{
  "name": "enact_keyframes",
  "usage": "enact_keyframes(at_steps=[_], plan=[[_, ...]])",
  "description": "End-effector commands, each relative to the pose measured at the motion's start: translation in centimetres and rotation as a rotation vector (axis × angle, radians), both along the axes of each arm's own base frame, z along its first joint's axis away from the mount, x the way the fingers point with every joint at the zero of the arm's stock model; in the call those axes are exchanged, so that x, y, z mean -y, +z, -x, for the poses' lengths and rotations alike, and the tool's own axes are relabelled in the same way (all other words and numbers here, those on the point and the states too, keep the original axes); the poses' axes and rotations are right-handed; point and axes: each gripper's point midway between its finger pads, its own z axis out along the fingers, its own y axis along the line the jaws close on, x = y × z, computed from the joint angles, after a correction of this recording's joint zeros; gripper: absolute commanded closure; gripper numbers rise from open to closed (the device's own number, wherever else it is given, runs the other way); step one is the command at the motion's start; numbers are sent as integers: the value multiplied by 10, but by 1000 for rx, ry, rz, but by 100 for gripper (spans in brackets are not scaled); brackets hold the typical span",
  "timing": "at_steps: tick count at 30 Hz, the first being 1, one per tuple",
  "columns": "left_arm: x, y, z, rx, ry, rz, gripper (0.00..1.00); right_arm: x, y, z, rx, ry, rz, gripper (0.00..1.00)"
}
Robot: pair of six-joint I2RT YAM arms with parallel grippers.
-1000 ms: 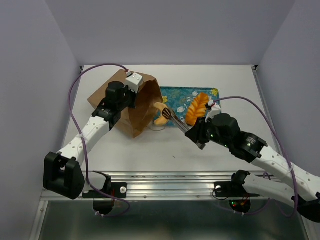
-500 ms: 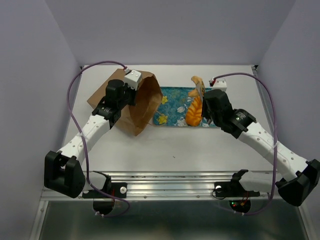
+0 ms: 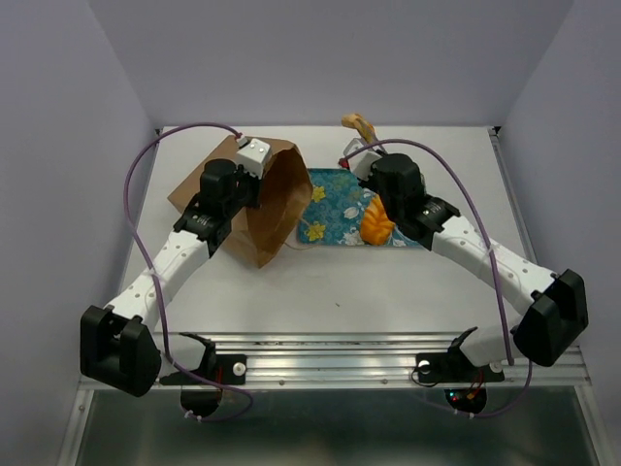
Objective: Take the fake bread out of the paper bag
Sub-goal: Place the fake bread in the container.
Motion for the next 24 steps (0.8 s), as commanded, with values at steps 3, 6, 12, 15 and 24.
enact_keyframes(at_steps=[3, 6, 12, 15, 24], plan=[[-13, 15, 1, 49, 73, 7, 100, -12, 48, -33, 218, 114, 416, 85], [-14, 8, 4, 33, 79, 9, 100, -14, 29, -41, 225, 126, 551, 85], [-24, 3, 5, 21, 134, -1, 100, -21, 7, -44, 218, 187, 650, 85], [-26, 6, 6, 26, 145, -3, 100, -21, -10, -44, 195, 211, 716, 85], [-29, 13, 7, 47, 159, 3, 100, -16, -56, -41, 146, 246, 860, 84]])
